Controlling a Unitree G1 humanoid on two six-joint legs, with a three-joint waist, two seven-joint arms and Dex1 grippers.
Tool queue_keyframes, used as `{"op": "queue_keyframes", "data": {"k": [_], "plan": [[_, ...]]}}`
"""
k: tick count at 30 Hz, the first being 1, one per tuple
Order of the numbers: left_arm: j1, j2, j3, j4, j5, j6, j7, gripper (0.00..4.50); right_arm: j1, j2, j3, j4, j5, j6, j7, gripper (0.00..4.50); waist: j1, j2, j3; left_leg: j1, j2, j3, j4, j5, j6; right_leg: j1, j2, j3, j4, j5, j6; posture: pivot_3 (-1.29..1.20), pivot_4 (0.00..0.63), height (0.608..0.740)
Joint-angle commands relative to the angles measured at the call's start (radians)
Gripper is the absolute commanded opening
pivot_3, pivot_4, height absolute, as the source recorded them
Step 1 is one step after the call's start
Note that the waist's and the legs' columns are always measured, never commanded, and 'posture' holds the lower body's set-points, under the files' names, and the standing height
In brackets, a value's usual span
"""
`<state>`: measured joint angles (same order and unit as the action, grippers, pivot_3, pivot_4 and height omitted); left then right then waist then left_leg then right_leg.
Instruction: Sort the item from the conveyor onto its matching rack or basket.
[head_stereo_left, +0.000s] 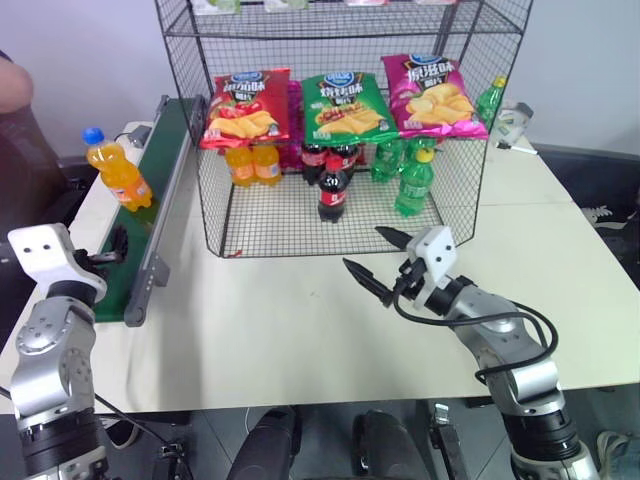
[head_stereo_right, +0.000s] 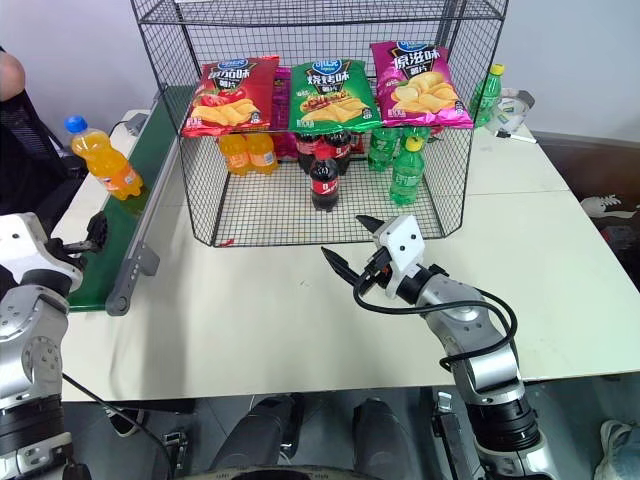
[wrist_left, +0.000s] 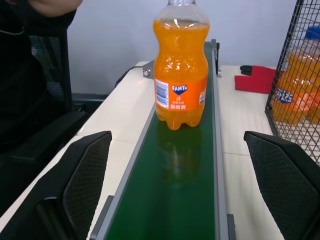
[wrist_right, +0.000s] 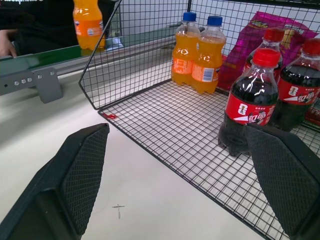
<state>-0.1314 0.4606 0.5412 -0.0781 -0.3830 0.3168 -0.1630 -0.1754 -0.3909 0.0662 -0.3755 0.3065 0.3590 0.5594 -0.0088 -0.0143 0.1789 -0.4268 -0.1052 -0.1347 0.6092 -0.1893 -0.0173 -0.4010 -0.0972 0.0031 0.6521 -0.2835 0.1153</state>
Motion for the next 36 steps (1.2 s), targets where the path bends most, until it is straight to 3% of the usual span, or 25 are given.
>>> {"op": "queue_keyframes", "data": {"k": [1,34,36], "plan": [[-0.010,0.028,0.037,0.000,-0.004,-0.035,-0.011,4.43,-0.013,0.003,-0.006,-0.012,0.002,-0.027,0.007,4.50,0.000,0.000,0.000,0.000,0.000,0.000,0.000,0.000,0.000,0.000,0.000,0.000,0.000,0.000,0.000,0.00,0.150,0.740],[0.005,0.050,0.041,0.024,0.007,-0.087,-0.061,4.43,-0.007,0.007,0.007,-0.026,0.006,-0.015,0.011,4.50,0.000,0.000,0.000,0.000,0.000,0.000,0.000,0.000,0.000,0.000,0.000,0.000,0.000,0.000,0.000,0.00,0.150,0.740],[0.009,0.049,0.038,0.019,0.009,-0.087,-0.060,3.60,-0.009,0.007,0.007,-0.025,0.006,-0.015,0.011,4.50,0.000,0.000,0.000,0.000,0.000,0.000,0.000,0.000,0.000,0.000,0.000,0.000,0.000,0.000,0.000,0.00,0.150,0.740]]}}
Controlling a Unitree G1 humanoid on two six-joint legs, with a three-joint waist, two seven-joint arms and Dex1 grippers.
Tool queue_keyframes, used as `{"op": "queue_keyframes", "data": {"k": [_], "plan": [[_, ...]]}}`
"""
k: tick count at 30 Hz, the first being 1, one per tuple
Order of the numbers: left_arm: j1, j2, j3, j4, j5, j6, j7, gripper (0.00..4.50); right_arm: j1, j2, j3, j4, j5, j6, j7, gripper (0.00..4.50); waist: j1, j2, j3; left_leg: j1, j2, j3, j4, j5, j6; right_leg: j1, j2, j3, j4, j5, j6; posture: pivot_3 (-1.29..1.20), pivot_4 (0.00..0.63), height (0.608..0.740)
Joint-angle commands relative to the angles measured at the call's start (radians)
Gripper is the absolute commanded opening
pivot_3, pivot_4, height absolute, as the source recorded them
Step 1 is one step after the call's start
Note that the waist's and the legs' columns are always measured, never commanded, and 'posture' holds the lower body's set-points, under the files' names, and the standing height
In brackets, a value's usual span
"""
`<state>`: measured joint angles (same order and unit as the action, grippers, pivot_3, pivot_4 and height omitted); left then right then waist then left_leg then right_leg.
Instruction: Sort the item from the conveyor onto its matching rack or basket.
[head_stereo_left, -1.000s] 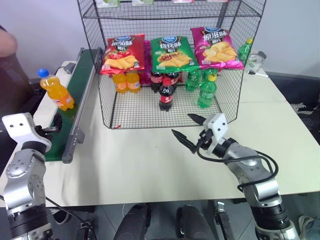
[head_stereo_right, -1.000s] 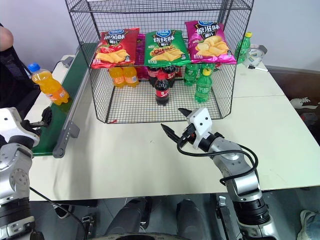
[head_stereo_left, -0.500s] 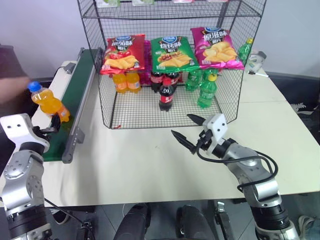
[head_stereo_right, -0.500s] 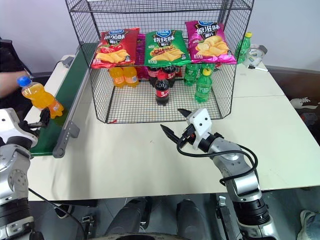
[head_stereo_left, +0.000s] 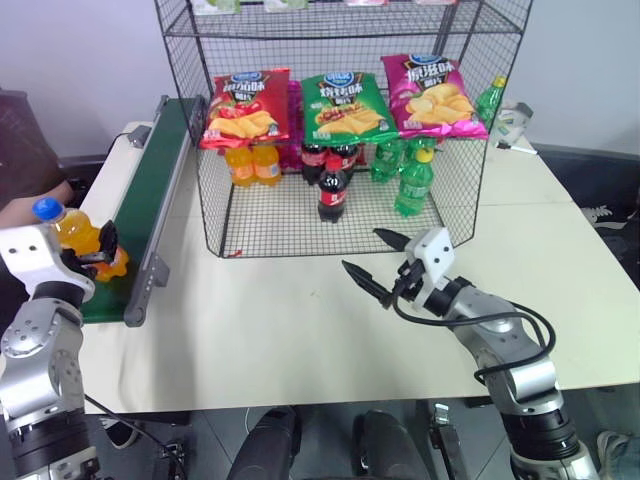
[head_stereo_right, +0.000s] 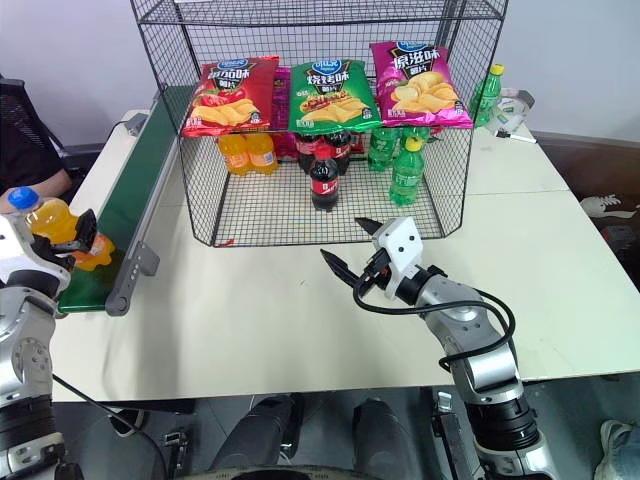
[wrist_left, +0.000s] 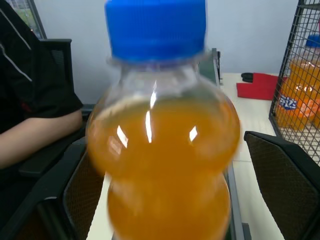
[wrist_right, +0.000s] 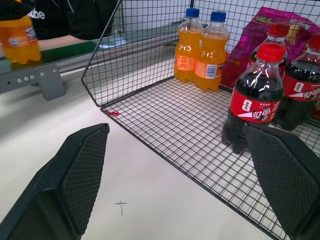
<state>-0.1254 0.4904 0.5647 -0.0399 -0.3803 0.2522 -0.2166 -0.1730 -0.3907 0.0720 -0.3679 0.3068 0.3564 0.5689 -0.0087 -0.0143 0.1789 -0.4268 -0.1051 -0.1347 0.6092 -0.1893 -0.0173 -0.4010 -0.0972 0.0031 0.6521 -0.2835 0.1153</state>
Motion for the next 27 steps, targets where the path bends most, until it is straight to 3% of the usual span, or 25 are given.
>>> {"op": "queue_keyframes", "data": {"k": [1,2,10,16,23,27], "plan": [[0.004,0.019,0.015,-0.020,0.007,-0.021,-0.003,3.12,-0.012,0.007,0.001,-0.032,0.006,-0.013,0.001,4.50,0.001,0.000,0.000,0.000,0.000,0.000,0.000,0.000,0.000,0.000,0.000,0.000,0.000,0.000,0.000,0.00,0.150,0.740],[0.004,0.019,0.016,-0.020,0.005,-0.020,-0.002,2.70,-0.012,0.008,0.002,-0.032,0.006,-0.013,0.001,4.50,0.001,0.000,0.000,0.000,0.000,0.000,0.000,0.000,0.000,0.000,0.000,0.000,0.000,0.000,0.000,0.00,0.150,0.740],[-0.014,0.046,0.031,-0.064,-0.022,-0.010,-0.019,2.70,-0.015,0.010,0.002,-0.029,0.006,-0.014,-0.001,4.50,0.001,0.000,0.000,0.000,0.000,0.000,0.000,0.000,0.000,0.000,0.000,0.000,0.000,0.000,0.000,0.00,0.150,0.740],[-0.097,0.124,0.020,-0.175,-0.144,0.103,-0.089,2.70,-0.022,0.009,-0.004,-0.022,0.006,-0.015,0.000,4.50,0.003,-0.002,0.000,-0.001,0.000,-0.001,0.001,0.000,0.000,0.000,0.000,-0.001,0.000,0.000,0.000,0.00,0.150,0.740],[-0.149,0.129,-0.159,-0.338,-0.264,0.300,-0.162,2.70,-0.034,-0.004,-0.036,-0.024,0.024,-0.012,0.008,4.50,-0.002,-0.001,0.000,0.000,0.000,0.000,0.001,0.000,0.000,0.002,0.000,0.000,0.000,0.000,0.000,0.00,0.150,0.740],[-0.209,0.072,-0.309,-0.295,-0.163,0.288,-0.126,2.70,-0.027,-0.026,-0.062,-0.024,0.033,-0.014,0.017,4.50,-0.001,-0.001,0.000,0.000,0.000,0.000,0.000,0.000,0.000,0.004,0.001,0.000,0.000,0.000,0.000,0.00,0.150,0.740]]}}
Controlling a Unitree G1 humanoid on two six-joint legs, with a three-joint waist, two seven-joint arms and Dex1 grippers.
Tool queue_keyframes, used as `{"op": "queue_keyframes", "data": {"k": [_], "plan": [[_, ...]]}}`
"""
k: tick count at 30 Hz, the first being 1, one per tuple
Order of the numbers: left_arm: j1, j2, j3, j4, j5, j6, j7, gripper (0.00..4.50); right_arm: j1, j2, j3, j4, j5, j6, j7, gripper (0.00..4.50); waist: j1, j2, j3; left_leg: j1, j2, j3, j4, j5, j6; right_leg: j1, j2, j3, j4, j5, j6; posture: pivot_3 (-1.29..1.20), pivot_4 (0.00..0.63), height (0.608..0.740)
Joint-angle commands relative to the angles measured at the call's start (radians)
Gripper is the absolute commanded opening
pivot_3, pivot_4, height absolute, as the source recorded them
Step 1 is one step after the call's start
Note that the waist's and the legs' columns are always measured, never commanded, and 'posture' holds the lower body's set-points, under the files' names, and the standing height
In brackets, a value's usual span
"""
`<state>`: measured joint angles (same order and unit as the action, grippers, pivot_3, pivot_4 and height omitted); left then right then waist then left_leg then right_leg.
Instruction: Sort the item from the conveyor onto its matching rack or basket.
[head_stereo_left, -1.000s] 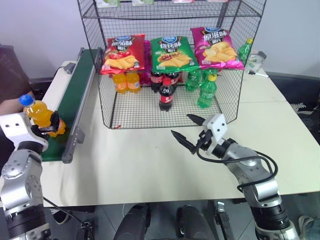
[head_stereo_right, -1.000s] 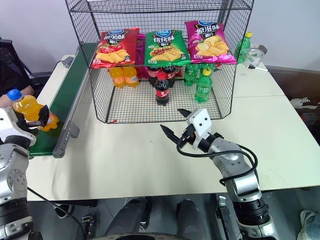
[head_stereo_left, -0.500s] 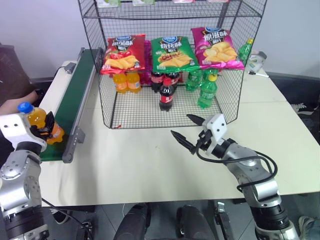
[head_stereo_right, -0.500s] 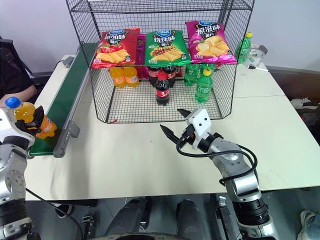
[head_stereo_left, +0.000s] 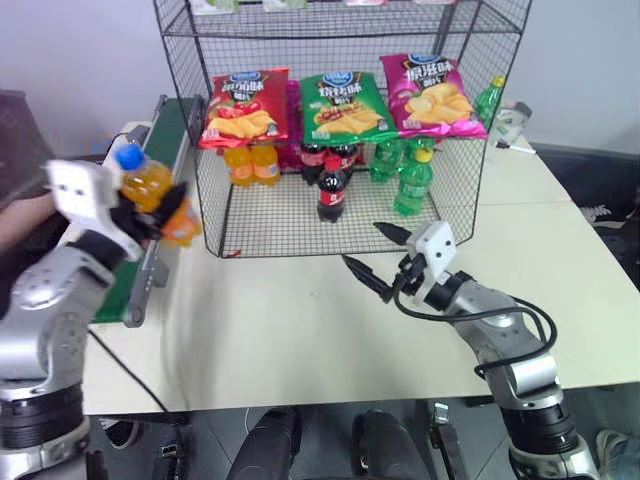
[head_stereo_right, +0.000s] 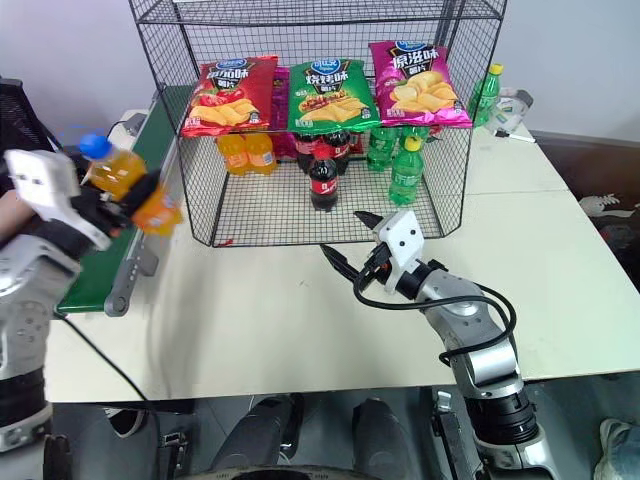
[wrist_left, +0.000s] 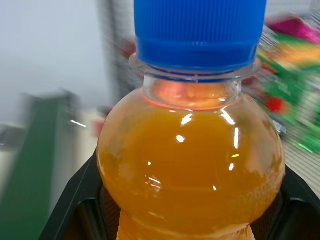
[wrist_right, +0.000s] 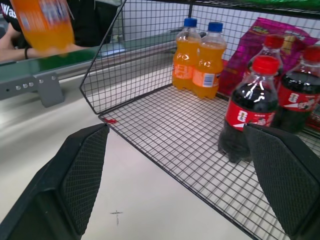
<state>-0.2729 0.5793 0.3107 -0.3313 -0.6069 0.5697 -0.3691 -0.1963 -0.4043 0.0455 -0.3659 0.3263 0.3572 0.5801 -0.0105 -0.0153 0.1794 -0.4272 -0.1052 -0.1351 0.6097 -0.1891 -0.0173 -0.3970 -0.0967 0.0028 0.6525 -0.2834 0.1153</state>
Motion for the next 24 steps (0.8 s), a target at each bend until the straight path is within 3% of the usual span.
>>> {"op": "queue_keyframes", "data": {"k": [1,4,7,11,24], "plan": [[-0.073,-0.027,-0.077,0.014,0.086,-0.034,0.036,2.70,-0.004,-0.015,-0.037,-0.024,0.013,-0.015,0.006,4.50,0.001,0.000,0.000,0.000,0.000,0.000,0.000,0.000,0.000,0.000,0.000,0.000,0.000,0.000,0.000,0.00,0.150,0.740],[-0.106,-0.061,-0.140,0.081,0.170,-0.083,0.047,2.70,-0.002,-0.019,-0.041,-0.022,0.011,-0.017,0.009,4.50,-0.003,0.000,0.000,0.000,0.000,0.000,0.000,0.000,0.000,0.000,0.000,0.000,0.000,0.000,0.000,0.00,0.150,0.740],[-0.216,-0.218,-0.229,0.324,0.282,-0.232,0.120,2.70,0.001,-0.015,-0.041,-0.030,0.002,-0.016,-0.003,4.50,0.008,0.001,0.000,0.000,-0.001,0.001,-0.001,0.000,0.000,0.000,0.000,-0.001,0.000,0.000,0.000,0.00,0.150,0.740],[-0.342,-0.329,-0.234,0.597,0.366,-0.400,0.163,2.70,0.007,-0.012,-0.037,-0.035,-0.004,-0.017,-0.011,4.50,0.027,0.000,0.000,0.000,-0.002,0.000,0.003,0.000,0.000,0.002,0.001,-0.003,0.000,0.000,0.000,0.00,0.150,0.740],[-0.590,-0.400,-0.198,1.158,0.421,-0.705,0.150,2.70,0.008,-0.007,-0.033,-0.038,-0.011,-0.023,-0.030,4.50,0.021,-0.001,0.000,-0.001,-0.002,0.001,0.003,0.001,0.000,0.001,0.001,-0.002,0.001,0.000,0.001,0.00,0.150,0.740]]}}
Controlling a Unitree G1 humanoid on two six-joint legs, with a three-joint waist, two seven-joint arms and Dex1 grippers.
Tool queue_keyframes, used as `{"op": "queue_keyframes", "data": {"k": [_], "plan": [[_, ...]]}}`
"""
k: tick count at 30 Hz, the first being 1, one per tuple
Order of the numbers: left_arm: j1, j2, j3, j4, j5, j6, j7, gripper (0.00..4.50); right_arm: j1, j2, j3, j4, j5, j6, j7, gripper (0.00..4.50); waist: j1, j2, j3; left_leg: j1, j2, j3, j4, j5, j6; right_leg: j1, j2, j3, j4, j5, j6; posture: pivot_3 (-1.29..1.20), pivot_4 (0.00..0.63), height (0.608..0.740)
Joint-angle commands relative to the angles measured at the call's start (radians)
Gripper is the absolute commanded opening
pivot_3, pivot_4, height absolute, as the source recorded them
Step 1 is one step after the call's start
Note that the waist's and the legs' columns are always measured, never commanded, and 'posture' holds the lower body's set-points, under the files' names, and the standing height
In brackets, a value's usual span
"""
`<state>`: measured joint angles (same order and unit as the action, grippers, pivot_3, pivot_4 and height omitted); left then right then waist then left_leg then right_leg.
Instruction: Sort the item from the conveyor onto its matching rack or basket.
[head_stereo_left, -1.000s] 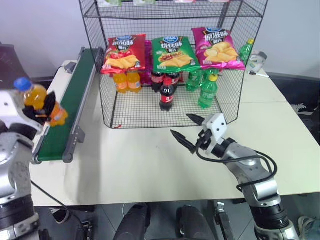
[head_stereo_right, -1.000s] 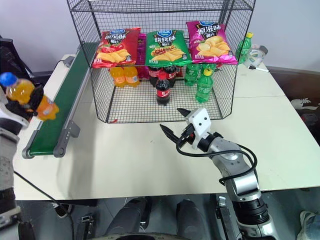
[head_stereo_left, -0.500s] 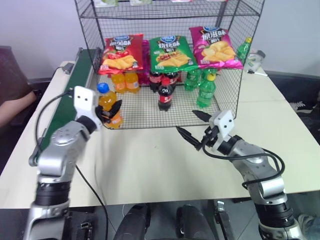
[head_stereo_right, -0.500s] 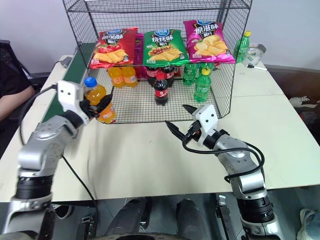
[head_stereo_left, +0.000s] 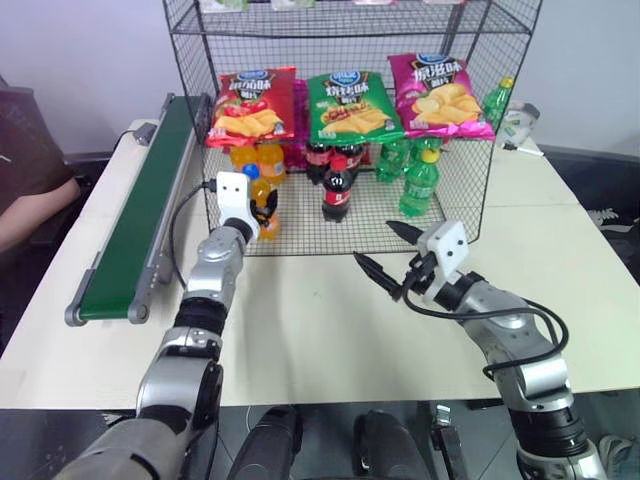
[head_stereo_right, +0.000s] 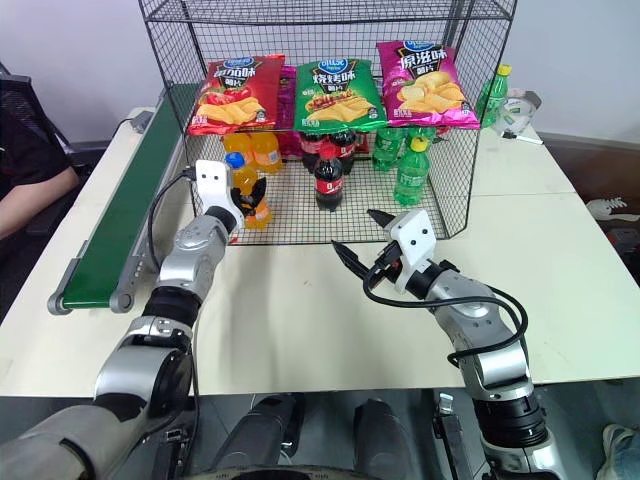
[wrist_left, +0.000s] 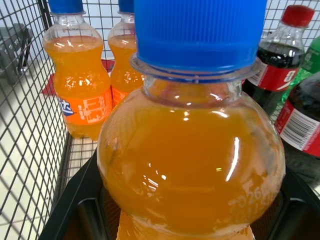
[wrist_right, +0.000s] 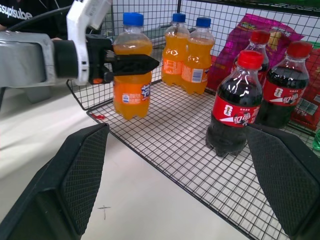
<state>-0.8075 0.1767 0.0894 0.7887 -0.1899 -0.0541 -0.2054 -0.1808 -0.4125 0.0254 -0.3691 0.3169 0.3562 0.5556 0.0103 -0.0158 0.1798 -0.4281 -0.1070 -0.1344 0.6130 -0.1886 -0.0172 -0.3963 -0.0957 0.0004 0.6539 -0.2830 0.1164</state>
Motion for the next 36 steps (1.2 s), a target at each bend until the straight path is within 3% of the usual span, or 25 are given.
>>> {"op": "queue_keyframes", "data": {"k": [1,8,12,19,29,36], "plan": [[-0.063,0.001,0.026,0.061,0.007,-0.096,-0.016,2.70,-0.008,0.001,-0.012,-0.034,-0.002,-0.023,-0.006,4.50,0.000,0.000,0.000,0.000,0.000,0.000,0.000,0.000,0.000,0.000,0.000,0.000,0.000,0.000,0.000,0.00,0.150,0.740],[-0.086,-0.008,0.047,0.169,0.003,-0.138,-0.030,2.70,-0.013,0.001,-0.010,-0.034,-0.003,-0.021,-0.008,4.50,-0.002,0.000,0.000,0.000,0.000,0.000,0.000,0.000,0.000,0.000,0.000,0.000,0.001,0.000,0.000,0.00,0.150,0.740],[-0.075,-0.016,0.058,0.160,-0.003,-0.141,-0.046,4.45,-0.013,0.000,-0.010,-0.035,-0.003,-0.020,-0.009,4.50,-0.001,0.000,0.000,0.000,0.000,0.000,0.000,0.000,0.000,0.000,0.000,0.000,0.001,0.000,0.000,0.00,0.150,0.740],[-0.015,-0.003,0.063,0.046,-0.008,-0.106,-0.076,4.45,-0.012,-0.002,-0.010,-0.038,-0.001,-0.017,-0.010,4.50,-0.002,0.000,0.000,0.000,0.000,0.000,0.000,0.000,0.000,0.000,0.000,0.000,0.002,0.000,0.000,0.00,0.150,0.740],[0.194,0.038,0.066,-0.373,-0.015,0.051,-0.062,4.45,-0.004,-0.007,-0.011,-0.044,0.004,-0.011,-0.005,4.50,-0.006,0.000,0.000,0.001,0.000,0.000,0.000,0.000,0.000,0.000,0.000,0.001,0.002,0.000,0.000,0.00,0.150,0.740],[0.379,0.142,0.060,-0.746,-0.076,0.286,-0.149,4.45,-0.007,-0.028,-0.039,-0.030,0.013,-0.013,0.014,4.50,-0.006,0.001,0.000,0.001,0.001,0.000,0.000,0.000,0.000,0.000,0.000,0.001,0.002,0.000,0.000,0.00,0.150,0.740]]}}
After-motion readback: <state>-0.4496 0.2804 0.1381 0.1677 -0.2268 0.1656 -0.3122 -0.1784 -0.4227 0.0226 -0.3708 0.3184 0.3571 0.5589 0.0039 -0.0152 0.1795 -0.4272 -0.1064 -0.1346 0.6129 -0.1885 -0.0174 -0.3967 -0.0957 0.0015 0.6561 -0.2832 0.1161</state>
